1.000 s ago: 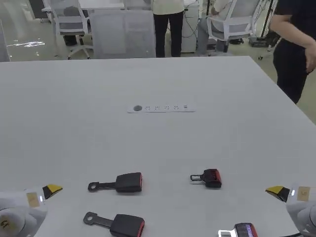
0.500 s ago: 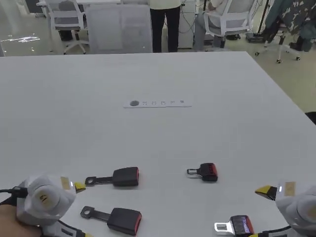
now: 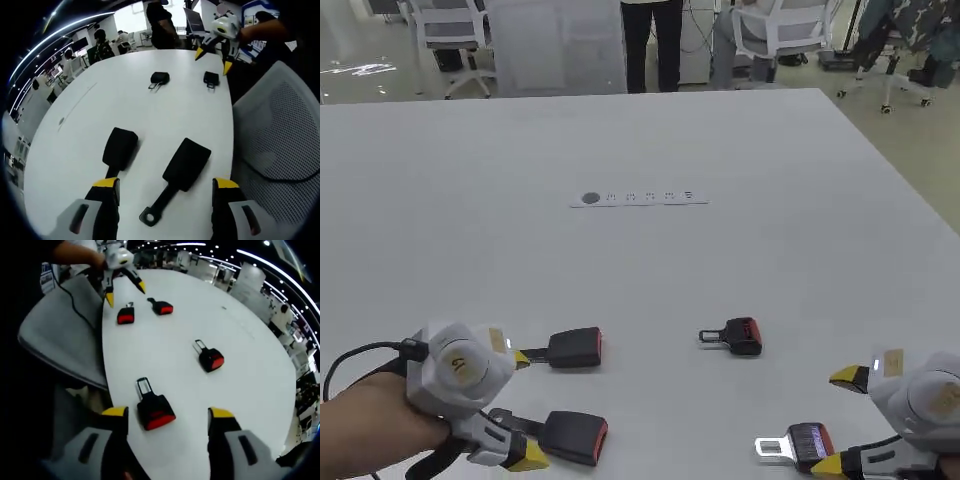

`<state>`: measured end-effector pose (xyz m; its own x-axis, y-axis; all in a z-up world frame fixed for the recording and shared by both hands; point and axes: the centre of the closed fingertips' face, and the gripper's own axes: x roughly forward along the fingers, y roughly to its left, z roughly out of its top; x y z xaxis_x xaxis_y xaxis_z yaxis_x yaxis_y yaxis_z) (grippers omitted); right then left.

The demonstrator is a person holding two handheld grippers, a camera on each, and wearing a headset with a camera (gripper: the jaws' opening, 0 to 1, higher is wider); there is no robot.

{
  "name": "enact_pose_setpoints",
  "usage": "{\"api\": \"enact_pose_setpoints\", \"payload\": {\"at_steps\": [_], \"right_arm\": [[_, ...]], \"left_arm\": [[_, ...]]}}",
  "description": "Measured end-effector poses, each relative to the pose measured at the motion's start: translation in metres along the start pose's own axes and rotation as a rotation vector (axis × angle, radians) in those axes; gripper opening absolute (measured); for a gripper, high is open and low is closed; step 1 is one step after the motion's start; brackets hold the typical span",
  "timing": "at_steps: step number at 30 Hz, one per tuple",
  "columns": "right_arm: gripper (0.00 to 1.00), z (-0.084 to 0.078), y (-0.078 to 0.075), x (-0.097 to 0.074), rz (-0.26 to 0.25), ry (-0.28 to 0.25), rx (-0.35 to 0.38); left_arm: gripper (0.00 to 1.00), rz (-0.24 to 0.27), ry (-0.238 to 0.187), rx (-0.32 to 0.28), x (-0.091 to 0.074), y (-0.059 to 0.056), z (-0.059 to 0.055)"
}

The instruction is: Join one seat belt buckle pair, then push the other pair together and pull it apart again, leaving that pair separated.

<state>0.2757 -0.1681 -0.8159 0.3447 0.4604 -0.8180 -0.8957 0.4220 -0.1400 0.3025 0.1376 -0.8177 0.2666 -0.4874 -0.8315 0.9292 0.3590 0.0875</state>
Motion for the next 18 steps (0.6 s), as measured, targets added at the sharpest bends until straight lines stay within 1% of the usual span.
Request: {"api": "enact_pose_setpoints", "payload": {"at_steps": [3,4,7,9,11,12,14,15,16,18], "right_arm": [[0.63,0.0,-0.001,0.001,0.007,0.0,0.004],[0.63,0.0,-0.002,0.002,0.008,-0.001,0.007],[0.61,0.001,-0.002,0.004,0.017,0.002,0.006],[0.59,0.001,-0.002,0.007,0.027,0.006,0.003],[0.55,0.001,0.001,0.009,0.049,0.009,-0.002],[0.54,0.001,0.002,0.011,0.051,0.01,-0.006],[0.53,0.002,0.007,0.013,0.08,0.016,-0.017],[0.52,0.002,0.012,0.016,0.108,0.022,-0.028],[0.51,0.001,0.013,0.017,0.114,0.027,-0.04],[0.49,0.001,0.017,0.018,0.137,0.036,-0.065]], "left_arm": [[0.77,-0.01,0.013,0.023,0.005,0.0,0.001],[0.77,-0.022,0.02,0.031,0.006,-0.002,0.001],[0.77,-0.039,0.02,0.036,0.01,-0.003,0.001],[0.75,-0.051,0.032,0.046,0.012,-0.003,0.001],[0.73,-0.057,0.035,0.062,0.013,-0.002,0.002],[0.72,-0.065,0.034,0.07,0.014,-0.003,0.003],[0.69,-0.081,0.038,0.081,0.015,-0.004,0.003],[0.68,-0.092,0.042,0.089,0.016,-0.005,0.003],[0.67,-0.095,0.047,0.095,0.017,-0.005,0.003],[0.66,-0.115,0.051,0.129,0.018,-0.009,0.004]]}}
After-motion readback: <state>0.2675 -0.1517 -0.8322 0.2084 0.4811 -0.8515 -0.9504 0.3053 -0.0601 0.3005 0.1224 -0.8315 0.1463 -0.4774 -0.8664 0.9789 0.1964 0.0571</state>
